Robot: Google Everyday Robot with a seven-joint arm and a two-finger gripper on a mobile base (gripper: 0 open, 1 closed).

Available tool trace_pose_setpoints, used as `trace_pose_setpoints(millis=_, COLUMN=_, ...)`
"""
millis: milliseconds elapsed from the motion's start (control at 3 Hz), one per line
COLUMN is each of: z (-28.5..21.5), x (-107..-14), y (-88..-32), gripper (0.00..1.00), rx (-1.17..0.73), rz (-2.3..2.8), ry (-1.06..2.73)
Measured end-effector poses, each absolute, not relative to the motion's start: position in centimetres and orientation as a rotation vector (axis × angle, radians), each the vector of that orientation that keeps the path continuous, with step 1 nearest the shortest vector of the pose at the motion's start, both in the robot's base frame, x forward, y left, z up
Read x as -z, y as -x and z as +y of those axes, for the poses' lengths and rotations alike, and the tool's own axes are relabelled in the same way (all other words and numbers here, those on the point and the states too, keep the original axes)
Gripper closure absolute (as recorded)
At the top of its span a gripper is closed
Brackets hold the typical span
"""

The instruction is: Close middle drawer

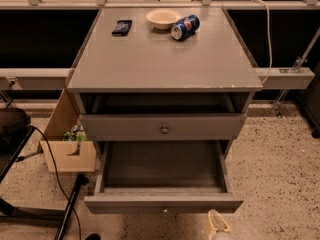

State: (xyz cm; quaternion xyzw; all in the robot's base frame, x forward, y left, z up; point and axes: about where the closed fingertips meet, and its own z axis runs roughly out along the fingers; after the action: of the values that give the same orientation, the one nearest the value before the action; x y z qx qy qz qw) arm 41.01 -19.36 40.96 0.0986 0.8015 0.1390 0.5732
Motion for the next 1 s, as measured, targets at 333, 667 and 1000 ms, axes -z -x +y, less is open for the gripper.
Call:
trace_pose_setpoints(millis=333, z=-19.4, x=-39.3, y=-40.6, gripper=1.00, rx=-0.320, rz=1.884, ry=-0.240)
trace_pose_setpoints(millis=667, z=-19.1, x=-38.5, y=-41.3, gripper=1.00, rx=-0.327, rz=1.881, ry=-0.200)
trace_pose_setpoints(millis=1000, z=-18.3, x=-37.8, y=-42.7, gripper=1.00, rx=-0.304, rz=1.912, ry=0.018)
